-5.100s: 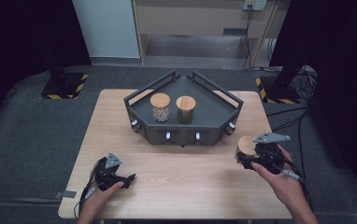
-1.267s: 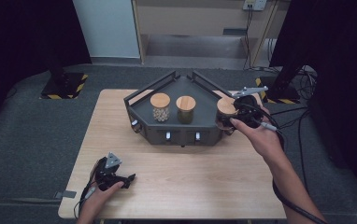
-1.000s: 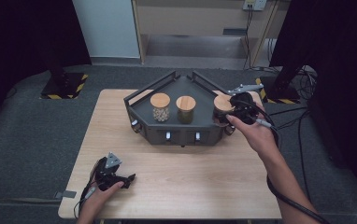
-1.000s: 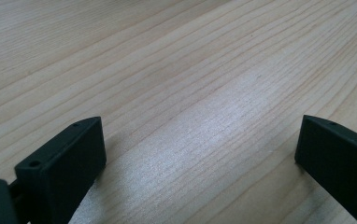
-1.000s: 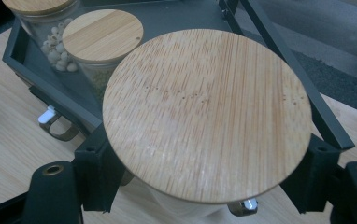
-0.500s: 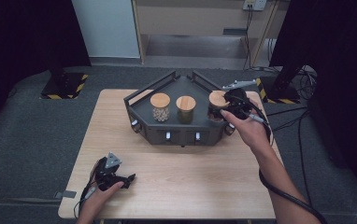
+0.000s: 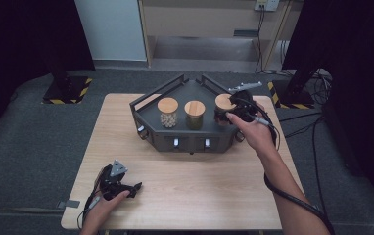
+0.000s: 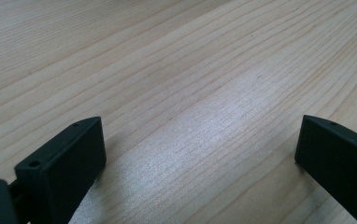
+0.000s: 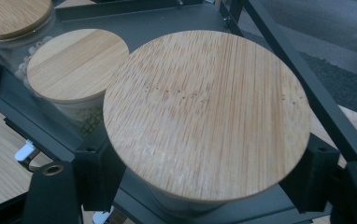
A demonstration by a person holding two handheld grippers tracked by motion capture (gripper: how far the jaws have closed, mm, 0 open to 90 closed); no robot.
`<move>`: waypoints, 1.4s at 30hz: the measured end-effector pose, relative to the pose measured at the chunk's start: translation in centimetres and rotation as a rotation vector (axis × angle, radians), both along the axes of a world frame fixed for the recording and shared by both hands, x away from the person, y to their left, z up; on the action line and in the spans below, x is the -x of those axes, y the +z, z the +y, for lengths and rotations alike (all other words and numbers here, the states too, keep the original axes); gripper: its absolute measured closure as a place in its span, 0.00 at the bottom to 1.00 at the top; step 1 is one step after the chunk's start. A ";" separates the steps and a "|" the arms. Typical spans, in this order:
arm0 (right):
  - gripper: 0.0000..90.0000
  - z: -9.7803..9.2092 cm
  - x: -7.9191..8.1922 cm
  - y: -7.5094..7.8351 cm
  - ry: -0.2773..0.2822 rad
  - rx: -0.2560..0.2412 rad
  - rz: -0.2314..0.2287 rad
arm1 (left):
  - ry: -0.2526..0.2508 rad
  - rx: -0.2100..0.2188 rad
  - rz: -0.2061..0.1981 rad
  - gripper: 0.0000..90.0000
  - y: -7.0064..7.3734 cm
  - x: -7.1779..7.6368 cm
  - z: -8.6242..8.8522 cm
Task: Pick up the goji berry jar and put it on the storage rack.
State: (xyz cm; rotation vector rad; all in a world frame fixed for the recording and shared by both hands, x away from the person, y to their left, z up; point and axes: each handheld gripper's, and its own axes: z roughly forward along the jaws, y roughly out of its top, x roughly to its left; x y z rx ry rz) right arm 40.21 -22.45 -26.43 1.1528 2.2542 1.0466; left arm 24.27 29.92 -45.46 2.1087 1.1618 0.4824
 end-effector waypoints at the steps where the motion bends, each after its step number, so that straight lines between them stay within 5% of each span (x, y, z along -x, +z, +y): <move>1: 0.29 0.1 -0.1 -0.1 -0.001 -0.001 0.003 | 0.000 0.000 0.000 0.01 0.0 0.0 0.0; 42: 0.29 0.7 -1.3 -3.1 -0.024 -0.008 0.039 | 0.000 0.000 0.000 0.01 0.0 0.0 0.0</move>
